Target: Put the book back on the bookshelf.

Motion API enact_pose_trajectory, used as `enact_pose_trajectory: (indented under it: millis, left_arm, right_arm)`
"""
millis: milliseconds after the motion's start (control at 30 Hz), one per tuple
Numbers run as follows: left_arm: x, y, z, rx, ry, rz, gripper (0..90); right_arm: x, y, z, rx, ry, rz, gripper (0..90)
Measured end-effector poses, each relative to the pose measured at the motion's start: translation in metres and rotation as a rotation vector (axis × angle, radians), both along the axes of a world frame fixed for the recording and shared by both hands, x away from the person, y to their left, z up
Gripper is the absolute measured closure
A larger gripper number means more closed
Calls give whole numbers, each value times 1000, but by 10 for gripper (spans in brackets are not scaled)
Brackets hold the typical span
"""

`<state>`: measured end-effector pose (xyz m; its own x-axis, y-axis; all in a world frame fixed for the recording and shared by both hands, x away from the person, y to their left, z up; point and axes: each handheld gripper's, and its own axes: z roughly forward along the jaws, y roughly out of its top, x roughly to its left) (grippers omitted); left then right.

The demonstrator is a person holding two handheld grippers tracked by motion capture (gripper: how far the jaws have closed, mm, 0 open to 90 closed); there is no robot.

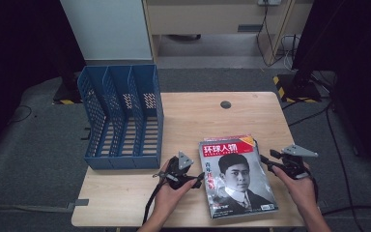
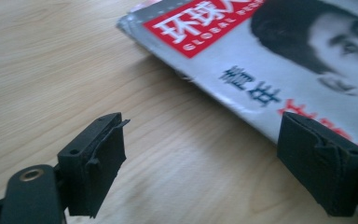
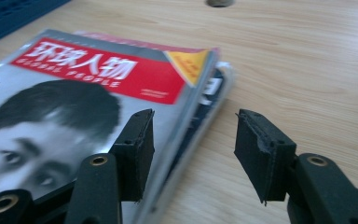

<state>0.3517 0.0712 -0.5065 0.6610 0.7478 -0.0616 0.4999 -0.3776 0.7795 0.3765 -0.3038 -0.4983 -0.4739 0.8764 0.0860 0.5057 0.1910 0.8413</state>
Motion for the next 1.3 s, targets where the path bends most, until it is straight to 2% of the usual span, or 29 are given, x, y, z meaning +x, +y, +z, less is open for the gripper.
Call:
enact_pose_trajectory:
  millis: [100,200,333,400,500,700,833,933,1100,1300]
  left_arm:
    - [-5,-5,1,-8,10,-27,170]
    - [-15,-15,3,-18,16,-60,163]
    - [-17,-20,-2,-44,69,-107,152]
    - [-17,-22,-4,-42,73,-119,156]
    - [-15,-23,-4,-54,92,-139,189]
    - [-12,-23,-4,-55,104,-143,217]
    - [-6,-21,-5,-67,115,-146,222]
    - [-2,-14,-4,-64,104,-127,234]
    - [6,-1,-7,-86,129,-97,238]
    - [9,-1,-10,-97,134,-78,197]
  right_arm:
    - [-1,7,0,2,10,69,468]
    - [-3,14,-1,-6,22,115,462]
    - [-3,19,-6,-26,69,155,425]
    - [-3,22,-9,-37,89,161,393]
    - [-3,22,-10,-36,93,162,393]
    - [-6,24,-8,-66,80,163,402]
    - [-8,25,-6,-64,81,161,401]
    - [-10,27,-4,-40,93,175,401]
    - [-12,36,-5,-67,101,213,386]
    - [-10,38,-6,-66,102,217,351]
